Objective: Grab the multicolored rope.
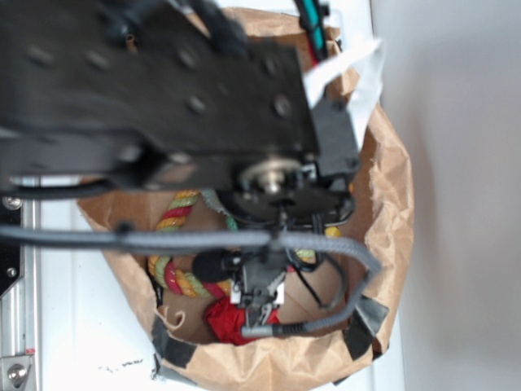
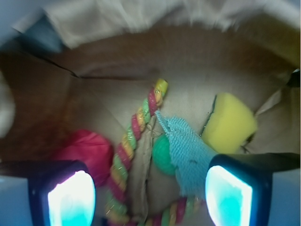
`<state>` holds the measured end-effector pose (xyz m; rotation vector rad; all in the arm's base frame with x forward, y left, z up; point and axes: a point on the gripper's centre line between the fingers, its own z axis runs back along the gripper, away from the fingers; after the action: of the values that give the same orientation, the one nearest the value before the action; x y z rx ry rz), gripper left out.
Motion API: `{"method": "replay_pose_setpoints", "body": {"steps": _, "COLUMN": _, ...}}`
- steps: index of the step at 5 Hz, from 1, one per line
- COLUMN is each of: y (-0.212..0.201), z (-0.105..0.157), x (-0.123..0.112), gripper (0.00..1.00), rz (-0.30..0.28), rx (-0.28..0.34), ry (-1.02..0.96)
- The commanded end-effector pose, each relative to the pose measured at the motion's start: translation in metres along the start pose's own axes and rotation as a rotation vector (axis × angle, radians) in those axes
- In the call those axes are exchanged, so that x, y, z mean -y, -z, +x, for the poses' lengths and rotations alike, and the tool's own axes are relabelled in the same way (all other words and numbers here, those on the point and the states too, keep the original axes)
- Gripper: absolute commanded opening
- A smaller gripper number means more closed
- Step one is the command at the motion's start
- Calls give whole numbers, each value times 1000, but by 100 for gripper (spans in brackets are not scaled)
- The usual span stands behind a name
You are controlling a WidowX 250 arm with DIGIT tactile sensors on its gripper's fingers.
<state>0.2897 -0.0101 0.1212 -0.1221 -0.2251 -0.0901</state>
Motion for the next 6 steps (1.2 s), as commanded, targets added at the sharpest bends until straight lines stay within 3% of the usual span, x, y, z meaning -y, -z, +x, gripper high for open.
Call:
{"method": "replay_pose_setpoints", "body": {"steps": 1, "y": 37, "z": 1, "x": 1, "gripper": 100, "rz": 3, "rx": 4, "ry": 24}}
{"method": "replay_pose_setpoints", "body": {"steps": 2, "y": 38, "z": 9, "x": 23, "gripper": 100, "rz": -53, "rx": 7, "ry": 37}}
{"method": "replay_pose_setpoints", "body": {"steps": 3, "y": 43, "z": 15, "x": 31, "gripper": 100, "rz": -59, "rx": -7, "ry": 18}}
{"method": "replay_pose_setpoints", "body": {"steps": 4, "y": 46, "z": 29, "x": 29, "gripper": 100, "rz": -74, "rx": -39, "ry": -83}}
{"method": "replay_pose_setpoints", "body": {"steps": 5, "y": 44, "z": 46, "x": 28, "gripper": 100, "rz": -93, "rx": -32, "ry": -141}}
{"method": "replay_pose_setpoints", "body": {"steps": 6, "y": 43, "z": 61, "x": 23, "gripper": 100, "rz": -74, "rx": 16, "ry": -155}}
